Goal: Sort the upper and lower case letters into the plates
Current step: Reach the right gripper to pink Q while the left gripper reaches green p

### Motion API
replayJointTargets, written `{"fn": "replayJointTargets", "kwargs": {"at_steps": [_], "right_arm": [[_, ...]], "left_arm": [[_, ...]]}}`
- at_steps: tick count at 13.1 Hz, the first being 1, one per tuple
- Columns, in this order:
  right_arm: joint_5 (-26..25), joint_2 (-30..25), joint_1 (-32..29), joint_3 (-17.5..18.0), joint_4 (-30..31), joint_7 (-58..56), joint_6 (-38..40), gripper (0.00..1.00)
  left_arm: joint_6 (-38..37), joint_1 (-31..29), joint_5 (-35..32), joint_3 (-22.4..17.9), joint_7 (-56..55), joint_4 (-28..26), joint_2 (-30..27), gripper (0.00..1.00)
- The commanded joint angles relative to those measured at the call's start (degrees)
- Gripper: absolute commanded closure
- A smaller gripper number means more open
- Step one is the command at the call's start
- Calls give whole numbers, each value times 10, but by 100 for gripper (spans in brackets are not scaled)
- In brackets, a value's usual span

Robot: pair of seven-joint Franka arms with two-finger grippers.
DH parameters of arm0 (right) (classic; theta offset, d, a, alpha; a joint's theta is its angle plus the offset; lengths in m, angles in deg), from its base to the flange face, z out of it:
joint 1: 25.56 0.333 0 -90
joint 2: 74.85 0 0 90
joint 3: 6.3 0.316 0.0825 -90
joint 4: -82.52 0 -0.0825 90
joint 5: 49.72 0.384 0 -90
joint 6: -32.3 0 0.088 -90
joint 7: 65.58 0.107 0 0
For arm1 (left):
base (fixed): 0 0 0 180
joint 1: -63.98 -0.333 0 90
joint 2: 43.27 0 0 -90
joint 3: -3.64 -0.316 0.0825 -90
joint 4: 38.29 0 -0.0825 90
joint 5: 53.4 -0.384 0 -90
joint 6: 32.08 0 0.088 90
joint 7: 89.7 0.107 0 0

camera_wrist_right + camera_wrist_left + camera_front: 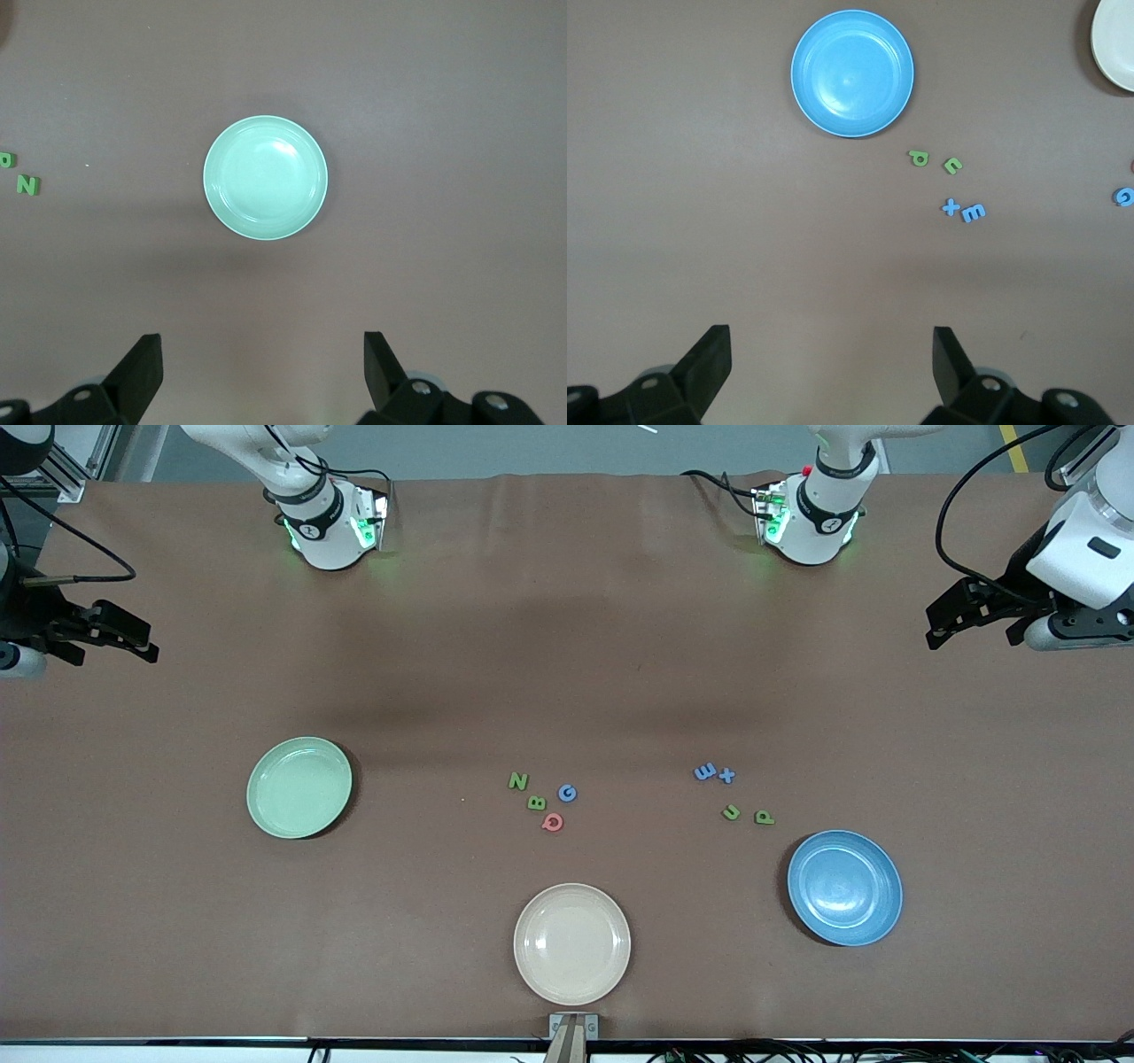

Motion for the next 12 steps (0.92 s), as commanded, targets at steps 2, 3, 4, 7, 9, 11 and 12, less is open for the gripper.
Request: {"fn": "replayJointTargets", "kwargs": {"at_steps": [2, 3, 4, 7, 9, 11, 12], "right_arm": [[7, -15, 3, -1, 15, 3, -2, 0], [7, -15, 3, -1, 15, 3, -2, 0], [7, -15, 3, -1, 15, 3, 0, 0], [3, -7, 3, -1, 9, 10, 2, 0], [7, 58, -4, -3, -20, 5, -3, 0], [-4, 117, 3, -3, -47, 2, -27, 0], [-2, 143, 5, -1, -58, 4, -23, 0]], "left_arm": [[-11, -1, 8, -1, 10, 14, 5, 0], [-11, -2, 4, -2, 10, 18, 6, 0], [-11, -1, 1, -2, 10, 31, 18, 0], [10, 4, -1, 3, 7, 33, 50, 0], [73, 7, -17, 5, 5, 21, 82, 0], [156, 16, -22, 8, -5, -10, 121, 0], [189, 21, -40, 9, -8, -14, 149, 0]]}}
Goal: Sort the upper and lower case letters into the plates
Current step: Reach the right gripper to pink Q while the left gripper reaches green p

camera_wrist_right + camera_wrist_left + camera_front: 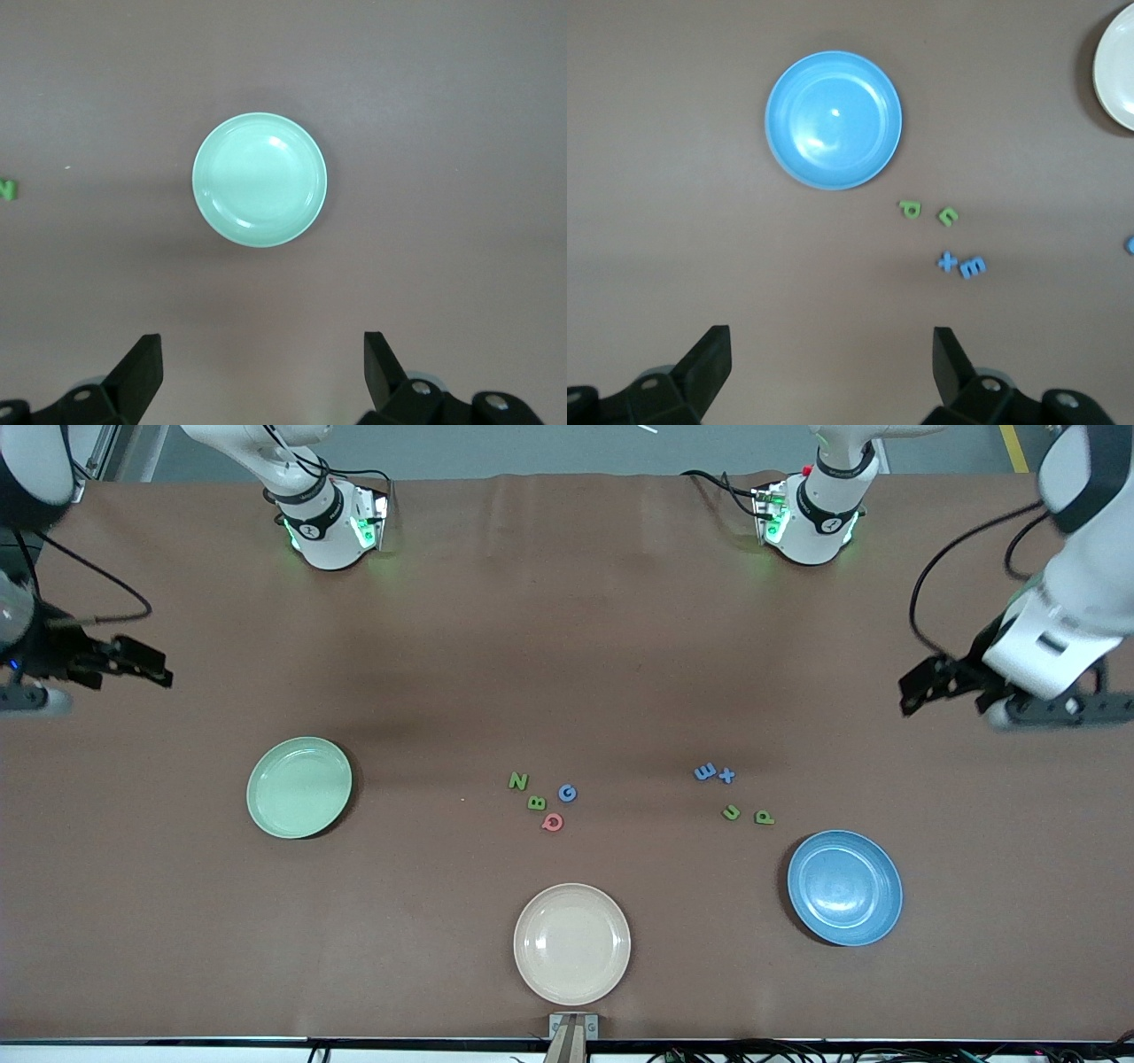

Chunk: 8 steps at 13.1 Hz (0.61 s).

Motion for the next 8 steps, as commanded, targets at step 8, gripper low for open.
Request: {"fn": "replayJointTargets", "kwargs": {"at_steps": [8], "right_arm": [[76, 190, 237, 2, -40, 256, -184, 0]], "left_arm": [[293, 48, -37, 3, -12, -6, 261, 1]]}}
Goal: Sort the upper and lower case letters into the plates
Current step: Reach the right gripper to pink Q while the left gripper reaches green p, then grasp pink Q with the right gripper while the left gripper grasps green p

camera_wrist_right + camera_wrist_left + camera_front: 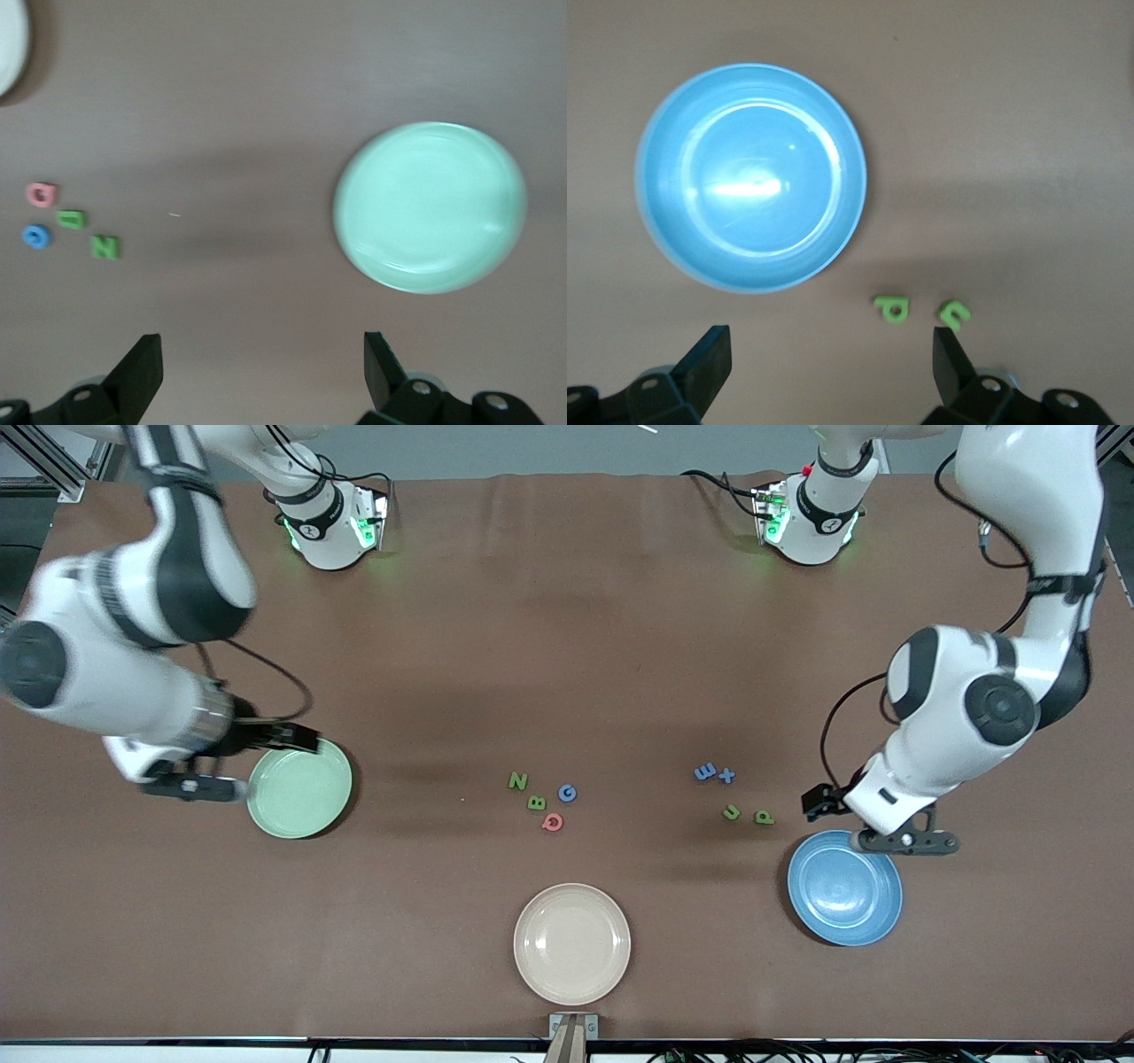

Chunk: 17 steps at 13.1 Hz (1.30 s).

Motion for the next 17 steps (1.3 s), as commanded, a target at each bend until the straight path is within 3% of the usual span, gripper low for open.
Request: {"fn": "replayJointTargets", "kwargs": {"at_steps": [1, 3, 6, 8, 14, 17], "right_arm": [[8, 81, 94, -7, -16, 63, -106, 0], [3, 135, 150, -7, -28, 149, -183, 0], [-31, 233, 206, -13, -127, 218, -195, 0], [-69, 268, 218, -13, -148, 251, -205, 0], [-95, 401, 231, -14, -293, 313, -206, 2], [-95, 424, 250, -32, -304, 324, -225, 8]], "left_arm": [[65, 16, -17, -1, -8, 12, 64, 3], [102, 16, -27, -1, -8, 15, 104, 11], [98, 15, -30, -1, -7, 8, 107, 17], [80, 16, -31, -1, -7, 3, 102, 17], [72, 23, -31, -1, -8, -34, 84, 27], [72, 32, -31, -2, -12, -36, 90, 33]]}}
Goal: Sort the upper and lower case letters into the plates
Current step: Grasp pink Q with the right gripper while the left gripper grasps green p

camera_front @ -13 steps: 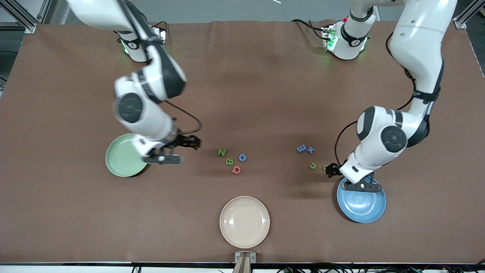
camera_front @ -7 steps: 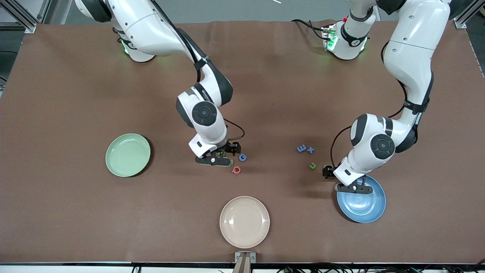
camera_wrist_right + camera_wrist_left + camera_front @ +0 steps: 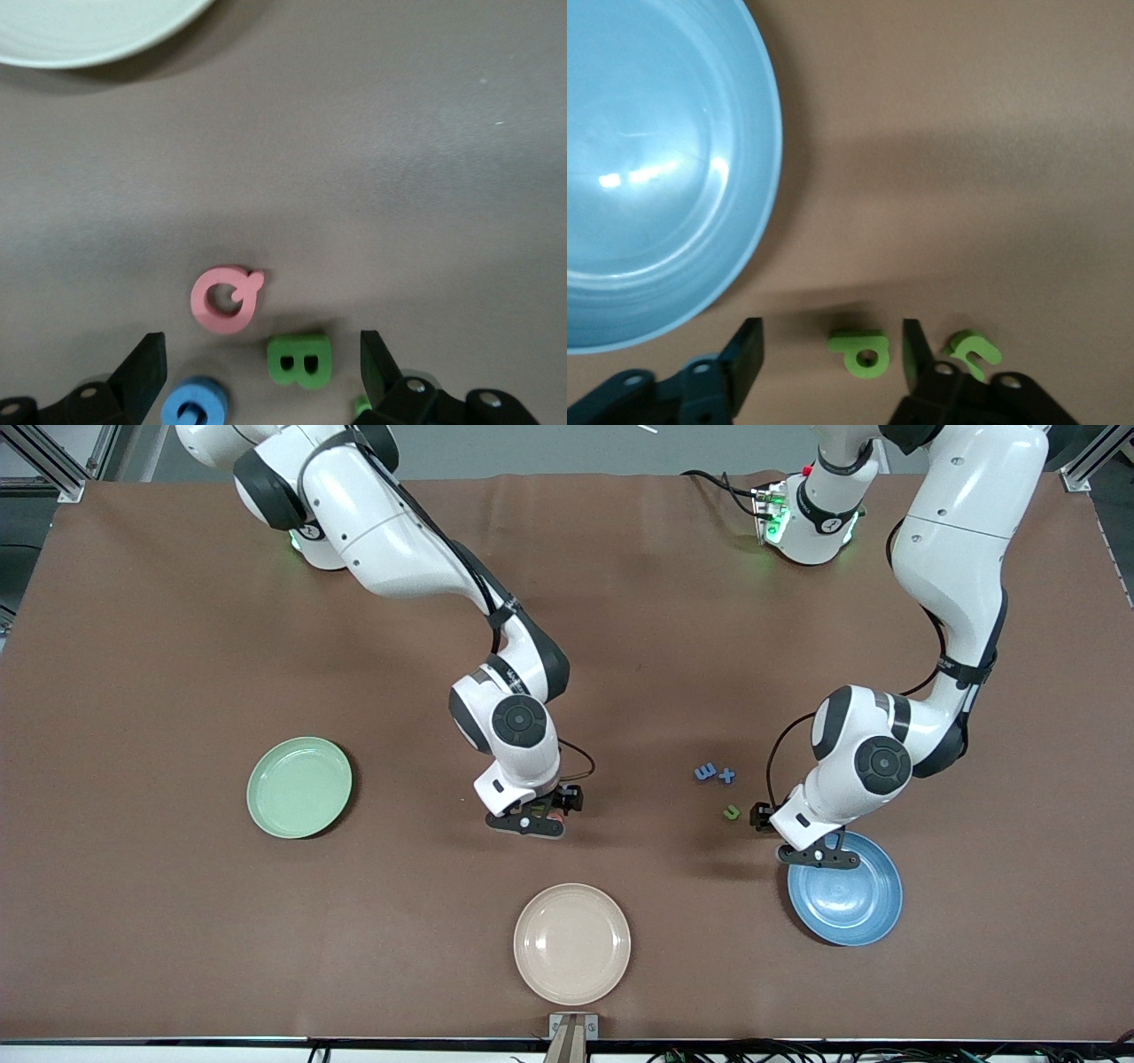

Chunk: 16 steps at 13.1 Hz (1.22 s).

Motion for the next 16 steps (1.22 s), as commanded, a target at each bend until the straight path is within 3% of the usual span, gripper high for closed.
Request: {"fn": "replayJointTargets", "kwargs": {"at_steps": [1, 4, 7, 8, 10, 11, 14, 16], "right_arm": [[-11, 28, 23, -23, -30, 24, -11, 10], [-16, 34, 26, -31, -30, 22, -22, 21], [-31, 34, 29, -30, -29, 22, -26, 44], [-41, 34, 29, -30, -26, 22, -30, 56], [-42, 38, 28, -30, -24, 23, -43, 96], [-42, 37, 27, -30, -23, 22, -42, 100], [-38, 10, 1, -29, -20, -22, -24, 100], [-31, -16, -28, -26, -13, -86, 36, 100]], "left_arm": [[-4, 7, -14, -2, -14, -19, -15, 35], [-2, 9, -14, -2, -16, -18, -7, 36], [0, 12, -14, -3, -16, -17, 4, 41], [3, 13, -14, -2, -16, -17, 6, 42], [3, 14, -51, -2, -37, -14, 14, 43], [3, 13, -67, -1, -51, -14, 14, 45], [6, 15, -73, -1, -62, -9, 22, 51], [6, 17, -73, -1, -65, -9, 22, 70]]}}
